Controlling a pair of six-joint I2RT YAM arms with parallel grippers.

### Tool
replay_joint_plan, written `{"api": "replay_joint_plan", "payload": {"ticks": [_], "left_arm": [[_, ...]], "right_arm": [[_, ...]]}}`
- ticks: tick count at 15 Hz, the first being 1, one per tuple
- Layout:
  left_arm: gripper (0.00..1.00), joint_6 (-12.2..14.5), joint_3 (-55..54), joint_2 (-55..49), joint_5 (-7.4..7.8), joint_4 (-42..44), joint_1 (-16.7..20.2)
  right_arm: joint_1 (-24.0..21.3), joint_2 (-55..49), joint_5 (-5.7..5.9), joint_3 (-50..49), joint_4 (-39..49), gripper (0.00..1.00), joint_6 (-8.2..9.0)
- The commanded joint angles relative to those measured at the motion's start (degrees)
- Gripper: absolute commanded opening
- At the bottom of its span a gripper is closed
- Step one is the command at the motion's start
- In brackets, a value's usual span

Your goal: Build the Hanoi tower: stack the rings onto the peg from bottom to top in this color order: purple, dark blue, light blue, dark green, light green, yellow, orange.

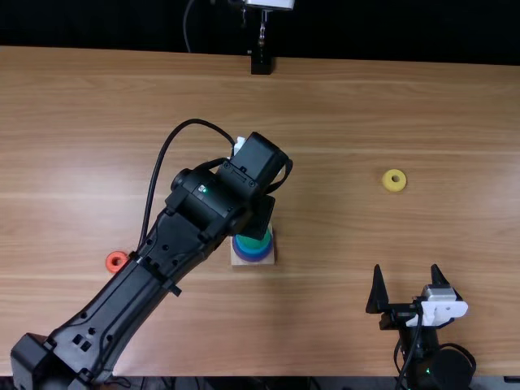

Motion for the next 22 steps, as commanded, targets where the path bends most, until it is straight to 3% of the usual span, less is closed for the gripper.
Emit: {"api": "replay_joint_plan", "payload": {"ticks": [1,4,12,20,21,22], "left_arm": [[0.00,-1.06,2.47,0.81,-0.23,0.02,-1.33],[0.00,-2.43,3.17,2.66,-0.23,0.02,-2.39],[0.00,-2.53,3.43,2.92,-0.23,0.02,-3.79],[0.02,-3.59,0.36,3.54,-0.13,0.02,-3.27],[0.26,-3.59,0.27,3.54,-0.13,-0.08,-3.09],[0.57,-3.59,-0.26,3.45,-0.13,-0.08,-3.00]], "right_arm": [[-0.57,-0.71,0.74,-0.68,-0.01,1.00,-0.04],[-0.57,-0.71,0.74,-0.68,-0.12,1.00,-0.04],[-0.57,-0.71,0.74,-0.68,-0.01,1.00,-0.04],[-0.57,-0.71,0.74,-0.68,-0.01,1.00,-0.04],[-0.57,-0.71,0.74,-0.68,-0.01,1.00,-0.04],[-0.57,-0.71,0.74,-0.68,-0.01,1.00,-0.04]]}}
